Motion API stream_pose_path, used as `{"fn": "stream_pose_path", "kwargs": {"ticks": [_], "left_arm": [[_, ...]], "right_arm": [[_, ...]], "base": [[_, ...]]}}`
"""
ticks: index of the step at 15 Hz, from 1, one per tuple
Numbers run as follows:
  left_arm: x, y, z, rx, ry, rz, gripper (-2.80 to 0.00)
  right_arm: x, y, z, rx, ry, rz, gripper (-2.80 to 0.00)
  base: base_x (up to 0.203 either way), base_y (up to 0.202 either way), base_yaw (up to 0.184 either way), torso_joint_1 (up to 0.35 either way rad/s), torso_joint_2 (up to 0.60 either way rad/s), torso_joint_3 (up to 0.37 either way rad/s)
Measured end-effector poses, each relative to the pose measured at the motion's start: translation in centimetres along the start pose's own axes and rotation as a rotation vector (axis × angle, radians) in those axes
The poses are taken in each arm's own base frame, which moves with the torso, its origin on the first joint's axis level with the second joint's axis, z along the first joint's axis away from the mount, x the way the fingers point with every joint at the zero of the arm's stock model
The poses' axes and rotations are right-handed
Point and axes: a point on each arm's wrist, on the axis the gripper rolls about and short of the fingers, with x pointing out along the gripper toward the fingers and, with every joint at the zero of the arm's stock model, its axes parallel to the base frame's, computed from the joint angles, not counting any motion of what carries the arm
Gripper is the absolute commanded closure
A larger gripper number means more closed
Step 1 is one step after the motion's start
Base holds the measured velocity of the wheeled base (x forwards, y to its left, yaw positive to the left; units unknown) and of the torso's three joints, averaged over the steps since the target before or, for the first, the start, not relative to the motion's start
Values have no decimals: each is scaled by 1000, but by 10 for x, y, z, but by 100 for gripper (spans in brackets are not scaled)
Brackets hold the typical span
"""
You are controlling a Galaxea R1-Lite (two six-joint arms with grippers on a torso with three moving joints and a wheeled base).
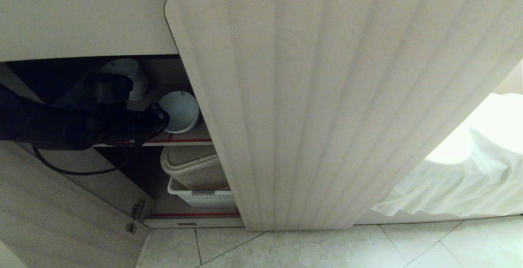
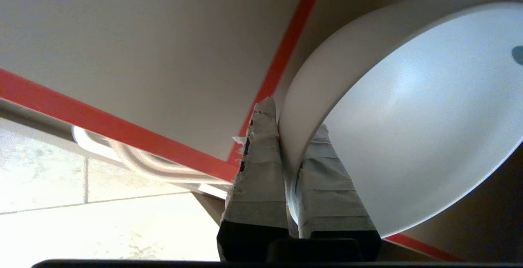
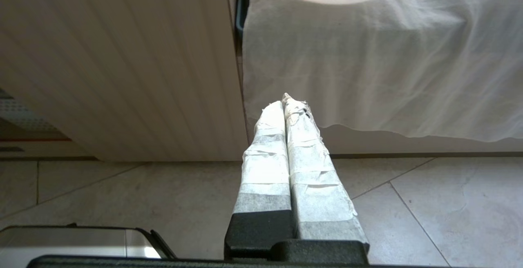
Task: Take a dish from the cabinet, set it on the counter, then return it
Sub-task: Take the bowl from the cabinet
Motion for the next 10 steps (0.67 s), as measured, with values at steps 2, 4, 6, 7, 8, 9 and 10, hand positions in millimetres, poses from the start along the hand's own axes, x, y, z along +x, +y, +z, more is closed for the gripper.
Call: {"fn": "stream_pose_path", "kwargs": {"ticks": [2,4,6,7,8,9,10], "left_arm": [[0,0,1,0,-1,-2,0],[0,0,1,0,-1,-3,0],[0,0,0,0,2,-1,0],[-1,0,0,-2,5,1,0],[-2,0,0,-4,10,0,0],[-4,2,0,-8,17,4,0],[-6,3,0,-12,26,14,0]], "right_arm": [[0,0,0,0,0,0,0],[0,0,0,0,0,2,0],[0,0,0,0,0,1,0],[0,0,0,0,0,1,0],[0,0,0,0,0,0,0],[0,0,0,0,0,1,0],[0,0,0,0,0,0,0]], "base": [[0,0,0,0,0,0],[0,0,0,0,0,0],[0,0,0,0,0,0],[0,0,0,0,0,0],[0,0,0,0,0,0],[0,0,0,0,0,0],[0,0,0,0,0,0]]}}
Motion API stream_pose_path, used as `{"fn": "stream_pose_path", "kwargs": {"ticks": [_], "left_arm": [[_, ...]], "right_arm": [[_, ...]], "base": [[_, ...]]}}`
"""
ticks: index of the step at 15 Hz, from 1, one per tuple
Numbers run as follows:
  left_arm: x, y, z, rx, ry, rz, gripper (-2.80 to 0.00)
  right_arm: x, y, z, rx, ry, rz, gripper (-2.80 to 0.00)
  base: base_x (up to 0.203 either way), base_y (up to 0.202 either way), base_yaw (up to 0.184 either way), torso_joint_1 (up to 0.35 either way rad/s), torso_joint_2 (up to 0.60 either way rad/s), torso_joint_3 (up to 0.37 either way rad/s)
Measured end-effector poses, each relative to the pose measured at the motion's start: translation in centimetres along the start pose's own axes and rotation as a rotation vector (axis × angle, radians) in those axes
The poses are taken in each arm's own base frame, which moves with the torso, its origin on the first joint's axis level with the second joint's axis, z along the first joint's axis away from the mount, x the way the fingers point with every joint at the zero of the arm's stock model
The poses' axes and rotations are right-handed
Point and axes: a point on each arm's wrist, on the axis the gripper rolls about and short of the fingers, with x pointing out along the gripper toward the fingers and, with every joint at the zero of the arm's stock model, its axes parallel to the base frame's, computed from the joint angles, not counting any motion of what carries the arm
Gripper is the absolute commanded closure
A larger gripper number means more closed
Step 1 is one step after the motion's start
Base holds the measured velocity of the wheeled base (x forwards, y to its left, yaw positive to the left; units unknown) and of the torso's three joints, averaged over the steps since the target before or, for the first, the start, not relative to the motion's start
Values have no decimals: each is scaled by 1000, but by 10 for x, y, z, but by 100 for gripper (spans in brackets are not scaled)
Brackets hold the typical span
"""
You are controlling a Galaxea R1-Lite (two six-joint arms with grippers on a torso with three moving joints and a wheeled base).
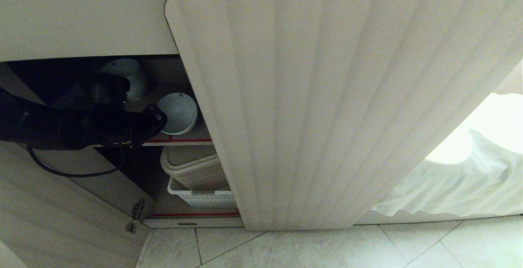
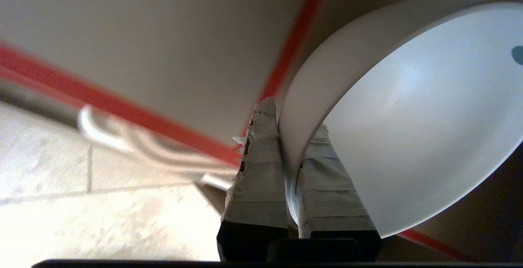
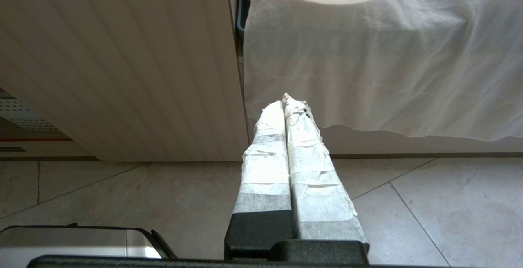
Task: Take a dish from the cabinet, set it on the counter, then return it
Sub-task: Take the bowl from the cabinet
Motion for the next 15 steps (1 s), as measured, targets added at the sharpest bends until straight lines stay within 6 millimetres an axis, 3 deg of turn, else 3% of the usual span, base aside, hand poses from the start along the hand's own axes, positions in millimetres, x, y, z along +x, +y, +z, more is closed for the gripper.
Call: {"fn": "stream_pose_path", "kwargs": {"ticks": [8,15], "left_arm": [[-17,8,-11,-8,37,34,0],[-47,13,-29,-3,61,40,0]], "right_arm": [[0,0,0,0,0,0,0],[0,0,0,0,0,0,0]], "base": [[0,0,0,0,0,0],[0,0,0,0,0,0]]}}
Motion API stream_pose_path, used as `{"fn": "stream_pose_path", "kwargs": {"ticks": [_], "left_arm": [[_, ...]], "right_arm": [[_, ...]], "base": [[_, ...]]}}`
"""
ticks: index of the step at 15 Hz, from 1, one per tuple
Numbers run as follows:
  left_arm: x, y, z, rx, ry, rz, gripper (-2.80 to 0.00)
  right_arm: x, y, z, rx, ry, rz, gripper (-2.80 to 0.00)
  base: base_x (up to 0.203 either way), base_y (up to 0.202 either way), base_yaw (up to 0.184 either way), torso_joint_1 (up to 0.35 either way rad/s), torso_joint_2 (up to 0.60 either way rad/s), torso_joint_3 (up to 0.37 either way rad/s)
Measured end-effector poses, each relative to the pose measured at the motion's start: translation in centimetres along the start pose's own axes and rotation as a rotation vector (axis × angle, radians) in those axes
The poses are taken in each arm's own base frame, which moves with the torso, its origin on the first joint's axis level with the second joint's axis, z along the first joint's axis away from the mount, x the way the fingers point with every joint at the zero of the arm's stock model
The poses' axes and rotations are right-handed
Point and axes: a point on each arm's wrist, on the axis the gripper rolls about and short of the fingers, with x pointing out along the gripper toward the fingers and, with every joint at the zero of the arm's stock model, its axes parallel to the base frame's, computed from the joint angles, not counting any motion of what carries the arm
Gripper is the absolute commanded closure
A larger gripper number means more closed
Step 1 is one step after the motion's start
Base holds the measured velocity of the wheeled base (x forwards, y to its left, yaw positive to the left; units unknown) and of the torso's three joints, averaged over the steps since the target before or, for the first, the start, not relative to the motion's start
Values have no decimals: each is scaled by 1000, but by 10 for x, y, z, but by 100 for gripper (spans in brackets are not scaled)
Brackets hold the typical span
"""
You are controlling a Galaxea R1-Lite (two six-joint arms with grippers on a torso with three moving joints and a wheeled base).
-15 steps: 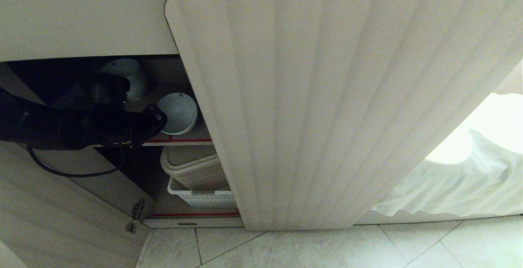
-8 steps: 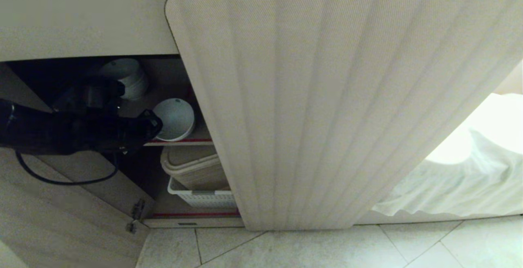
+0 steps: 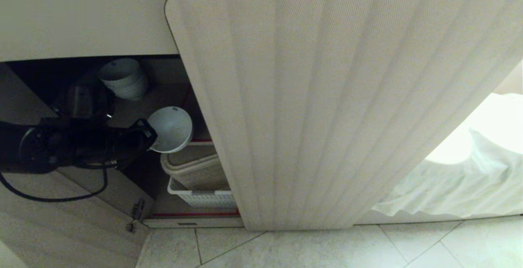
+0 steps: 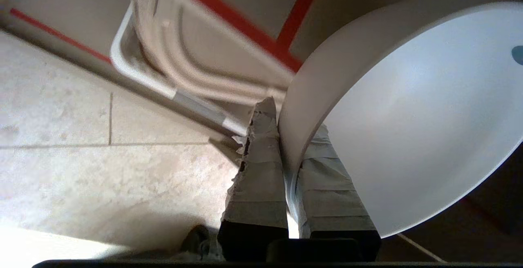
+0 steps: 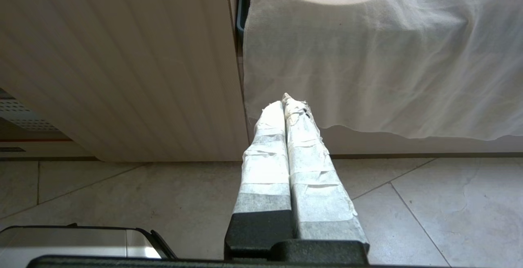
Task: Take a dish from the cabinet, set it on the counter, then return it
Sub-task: Take the bowl from the cabinet
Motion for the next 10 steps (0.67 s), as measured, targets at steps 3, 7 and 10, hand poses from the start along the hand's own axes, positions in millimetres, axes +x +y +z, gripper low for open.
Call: {"fn": "stream_pose_path", "kwargs": {"ticks": [3,7,10], "left_arm": [[-15,3,-11,5,12,-1,0],[-34,8,-27,13,30,-1,0],[-44,12,-36,18,40,-3,0]], "right_arm": [[0,0,0,0,0,0,0],[0,0,0,0,0,1,0],[0,0,0,0,0,1,0]], "base": [[0,0,0,0,0,0],[0,0,0,0,0,0],[0,0,0,0,0,0]]}}
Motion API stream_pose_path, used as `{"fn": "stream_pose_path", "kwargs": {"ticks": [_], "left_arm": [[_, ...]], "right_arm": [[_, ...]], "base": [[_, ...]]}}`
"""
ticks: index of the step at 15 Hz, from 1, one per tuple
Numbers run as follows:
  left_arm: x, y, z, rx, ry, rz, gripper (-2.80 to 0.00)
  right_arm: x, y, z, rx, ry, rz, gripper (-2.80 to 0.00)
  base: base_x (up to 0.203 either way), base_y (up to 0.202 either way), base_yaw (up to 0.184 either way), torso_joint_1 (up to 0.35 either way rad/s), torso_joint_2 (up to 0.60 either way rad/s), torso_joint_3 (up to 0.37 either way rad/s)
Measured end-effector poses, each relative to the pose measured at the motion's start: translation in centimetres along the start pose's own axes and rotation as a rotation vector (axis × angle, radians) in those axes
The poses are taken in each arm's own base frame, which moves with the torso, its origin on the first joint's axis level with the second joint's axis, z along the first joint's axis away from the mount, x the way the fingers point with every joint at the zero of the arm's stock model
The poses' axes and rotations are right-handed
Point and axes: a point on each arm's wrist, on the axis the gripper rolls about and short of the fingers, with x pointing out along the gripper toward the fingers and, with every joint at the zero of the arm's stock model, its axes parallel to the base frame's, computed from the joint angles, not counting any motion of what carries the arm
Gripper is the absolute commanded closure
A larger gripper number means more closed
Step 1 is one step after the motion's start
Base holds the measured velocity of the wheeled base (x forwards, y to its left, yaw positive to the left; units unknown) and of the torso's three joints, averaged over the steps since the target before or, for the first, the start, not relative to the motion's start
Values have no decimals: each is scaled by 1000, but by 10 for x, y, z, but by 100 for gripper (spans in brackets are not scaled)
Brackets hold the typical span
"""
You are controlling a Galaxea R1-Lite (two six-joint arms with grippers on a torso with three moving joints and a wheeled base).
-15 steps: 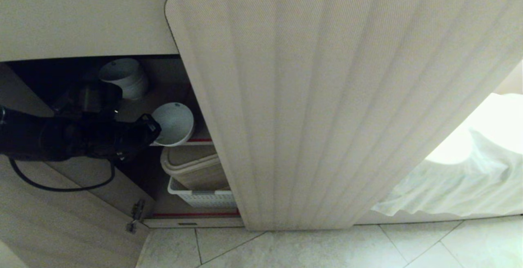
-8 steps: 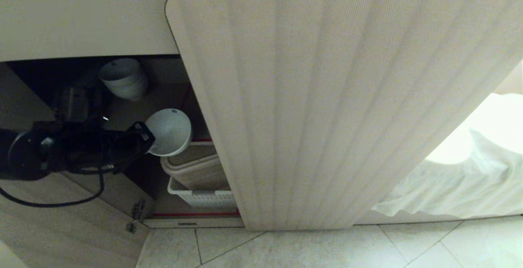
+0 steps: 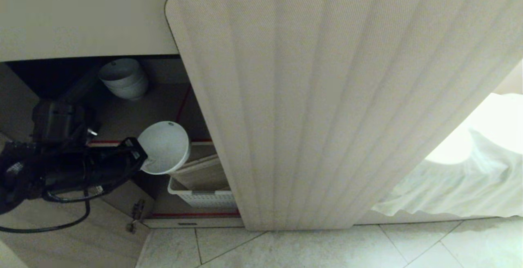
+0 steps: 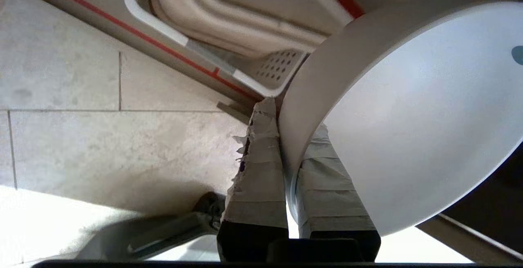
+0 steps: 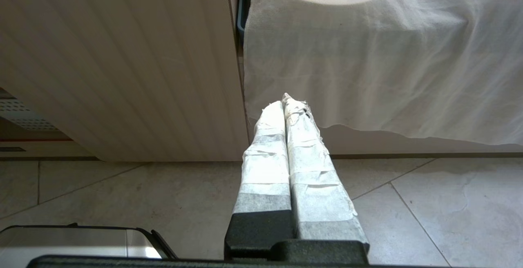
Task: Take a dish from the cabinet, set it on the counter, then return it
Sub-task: Take the bowl from the cabinet, then place it on the table
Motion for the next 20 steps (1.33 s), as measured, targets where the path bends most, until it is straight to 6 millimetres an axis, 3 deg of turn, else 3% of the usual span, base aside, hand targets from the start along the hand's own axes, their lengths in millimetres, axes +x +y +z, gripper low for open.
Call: {"fn": "stream_pose_path", "kwargs": {"ticks": [14,20], "left_arm": [[-36,13,-37,32,44,-19,0],[-60,28,-59,42,95,14,0]], "right_arm": [[0,0,0,0,0,0,0],[0,0,0,0,0,-1,0]], "base": [[0,0,0,0,0,0],[0,0,0,0,0,0]]}}
